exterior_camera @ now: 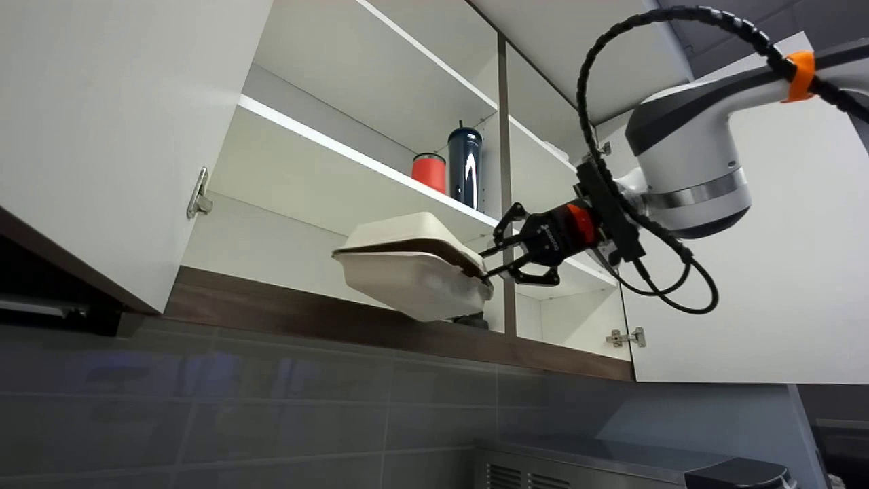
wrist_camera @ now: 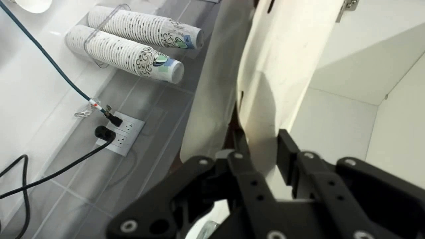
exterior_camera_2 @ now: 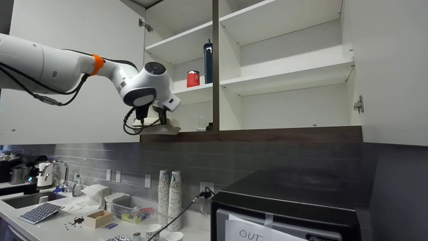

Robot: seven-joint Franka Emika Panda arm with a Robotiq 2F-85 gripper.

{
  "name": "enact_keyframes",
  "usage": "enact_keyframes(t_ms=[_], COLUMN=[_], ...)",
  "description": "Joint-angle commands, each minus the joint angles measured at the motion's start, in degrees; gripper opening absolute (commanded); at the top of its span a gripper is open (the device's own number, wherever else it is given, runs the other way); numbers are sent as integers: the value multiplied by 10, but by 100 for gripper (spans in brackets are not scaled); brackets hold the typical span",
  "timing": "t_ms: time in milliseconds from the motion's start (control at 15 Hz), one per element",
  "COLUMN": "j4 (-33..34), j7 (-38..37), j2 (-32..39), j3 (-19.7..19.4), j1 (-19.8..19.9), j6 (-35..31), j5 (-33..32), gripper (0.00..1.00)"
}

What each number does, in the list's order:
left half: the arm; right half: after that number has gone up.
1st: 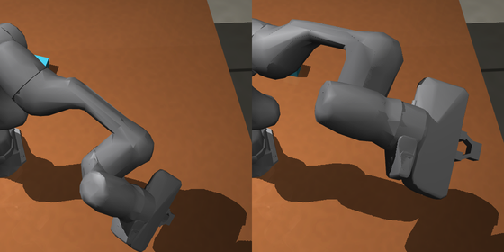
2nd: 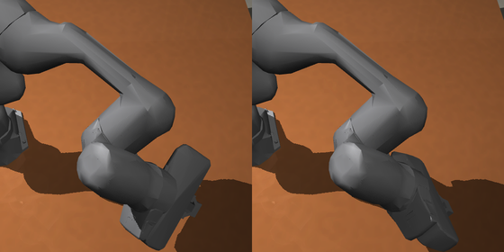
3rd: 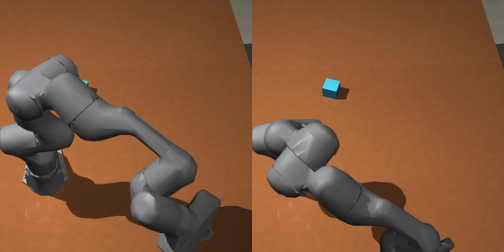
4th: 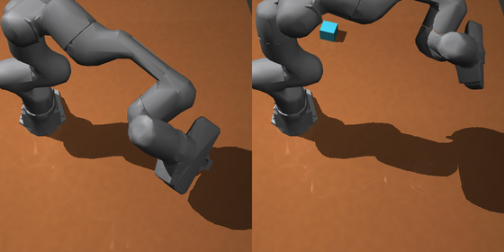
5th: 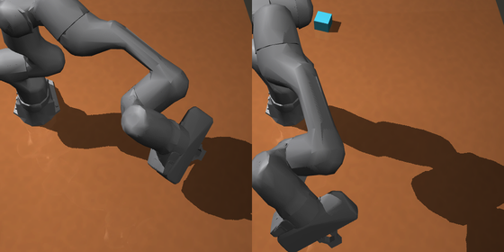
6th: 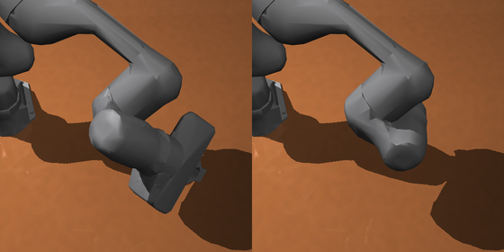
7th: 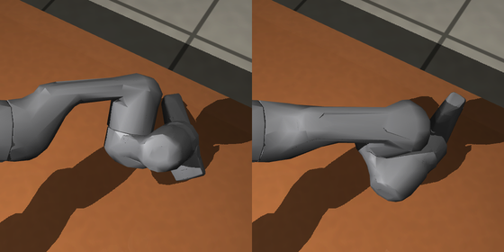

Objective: Remove the food pack from the cabinet and put it on the counter.

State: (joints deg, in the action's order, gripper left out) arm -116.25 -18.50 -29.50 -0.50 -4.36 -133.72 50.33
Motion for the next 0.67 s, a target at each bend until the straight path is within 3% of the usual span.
enact_keyframes(t_ms=[0, 600], j4=[-93, -241], j7=[46, 111], j2=[-77, -153], j3=[-23, -54], j1=[16, 61], j6=[54, 202], j5=[3, -7], gripper=[6, 6])
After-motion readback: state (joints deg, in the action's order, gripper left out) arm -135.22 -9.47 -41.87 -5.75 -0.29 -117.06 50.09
